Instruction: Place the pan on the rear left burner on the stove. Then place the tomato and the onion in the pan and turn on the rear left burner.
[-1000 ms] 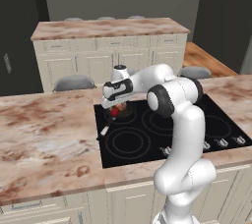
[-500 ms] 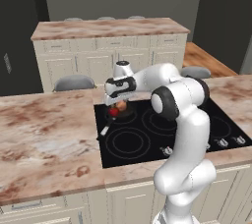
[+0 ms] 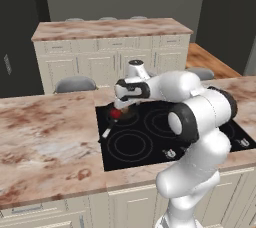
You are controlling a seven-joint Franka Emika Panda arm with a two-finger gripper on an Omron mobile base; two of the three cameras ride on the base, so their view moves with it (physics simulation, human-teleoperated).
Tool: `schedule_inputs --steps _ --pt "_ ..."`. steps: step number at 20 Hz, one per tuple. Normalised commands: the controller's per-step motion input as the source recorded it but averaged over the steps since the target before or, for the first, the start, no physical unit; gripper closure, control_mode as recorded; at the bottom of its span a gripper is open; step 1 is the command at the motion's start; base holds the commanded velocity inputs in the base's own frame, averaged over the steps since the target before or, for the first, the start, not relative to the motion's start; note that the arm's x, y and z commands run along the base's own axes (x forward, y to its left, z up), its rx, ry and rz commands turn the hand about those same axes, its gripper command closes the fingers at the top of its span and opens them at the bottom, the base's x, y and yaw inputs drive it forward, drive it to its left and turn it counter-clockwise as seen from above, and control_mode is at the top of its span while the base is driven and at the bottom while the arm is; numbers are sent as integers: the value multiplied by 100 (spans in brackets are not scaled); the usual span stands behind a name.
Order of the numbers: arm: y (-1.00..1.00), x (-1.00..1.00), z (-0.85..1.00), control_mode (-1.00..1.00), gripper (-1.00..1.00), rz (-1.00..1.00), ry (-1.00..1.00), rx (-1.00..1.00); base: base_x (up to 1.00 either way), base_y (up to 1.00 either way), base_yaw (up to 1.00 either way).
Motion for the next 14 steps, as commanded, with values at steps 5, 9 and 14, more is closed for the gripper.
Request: schedule_inputs --steps 5,9,14 --pt "-67 -77 0 -100 -100 0 0 0 0 0 0" --pt "-58 -65 0 -100 -100 0 3 0 0 0 0" --pt "-78 -14 0 -100 -100 0 4 0 0 0 0"
